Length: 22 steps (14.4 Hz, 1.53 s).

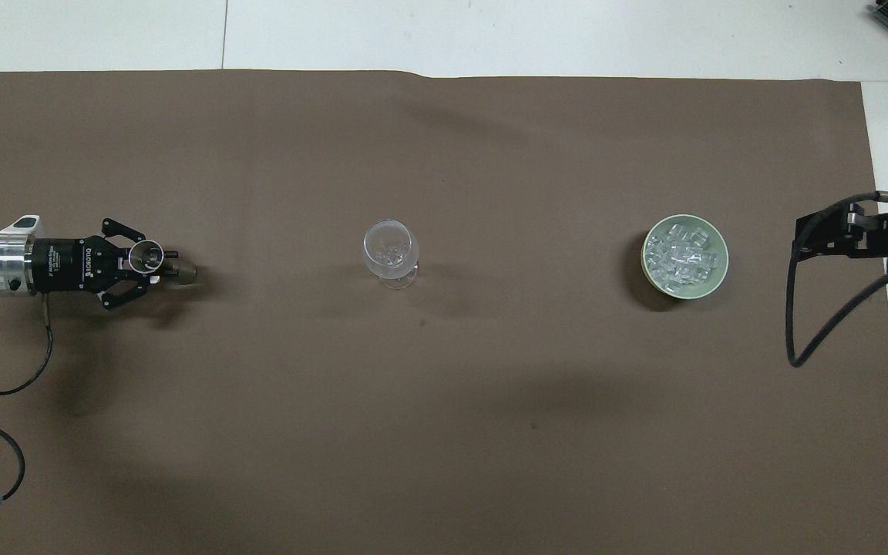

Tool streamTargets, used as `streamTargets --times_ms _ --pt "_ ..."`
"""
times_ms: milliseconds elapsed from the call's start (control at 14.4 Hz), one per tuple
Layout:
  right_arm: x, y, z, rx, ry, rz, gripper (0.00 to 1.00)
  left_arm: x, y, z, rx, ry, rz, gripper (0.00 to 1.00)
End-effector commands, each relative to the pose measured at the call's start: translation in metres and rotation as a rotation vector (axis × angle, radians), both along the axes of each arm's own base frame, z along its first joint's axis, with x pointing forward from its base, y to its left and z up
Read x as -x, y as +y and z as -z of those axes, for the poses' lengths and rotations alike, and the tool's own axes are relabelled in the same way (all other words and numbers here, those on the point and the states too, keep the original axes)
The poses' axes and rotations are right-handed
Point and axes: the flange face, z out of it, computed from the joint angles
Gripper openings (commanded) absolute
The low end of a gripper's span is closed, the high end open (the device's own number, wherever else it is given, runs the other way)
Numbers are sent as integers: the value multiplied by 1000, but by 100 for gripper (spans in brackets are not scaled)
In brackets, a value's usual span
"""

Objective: Pour wine and add ice with both arms
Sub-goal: 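Lift the bottle with the left gripper and carry it toward the cup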

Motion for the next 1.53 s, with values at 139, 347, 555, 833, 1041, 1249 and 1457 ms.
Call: streamTargets --times_ms 139,347,555,833,1041,1249,1457 --pt "-2 -4 -1 -30 -1 -28 100 4 -2 0 0 -11 -19 0" --pt "-2 -7 -2 -30 -3 -23 100 4 1 0 3 -10 -21 0" --pt "-2 -7 -2 -29 -3 -23 100 3 3 -9 45 0 -25 0" --pt "-1 -7 -1 -29 -3 -22 100 -6 6 -33 25 42 -57 0" --pt "-1 -7 -1 -29 -3 -22 100 -12 -7 -64 -12 37 -55 0" --pt "-1 -7 -1 -29 -3 -22 100 -19 -32 -99 -97 55 -50 0" --pt "-2 -7 0 -29 -1 -22 100 -21 -55 -127 -122 77 -54 0"
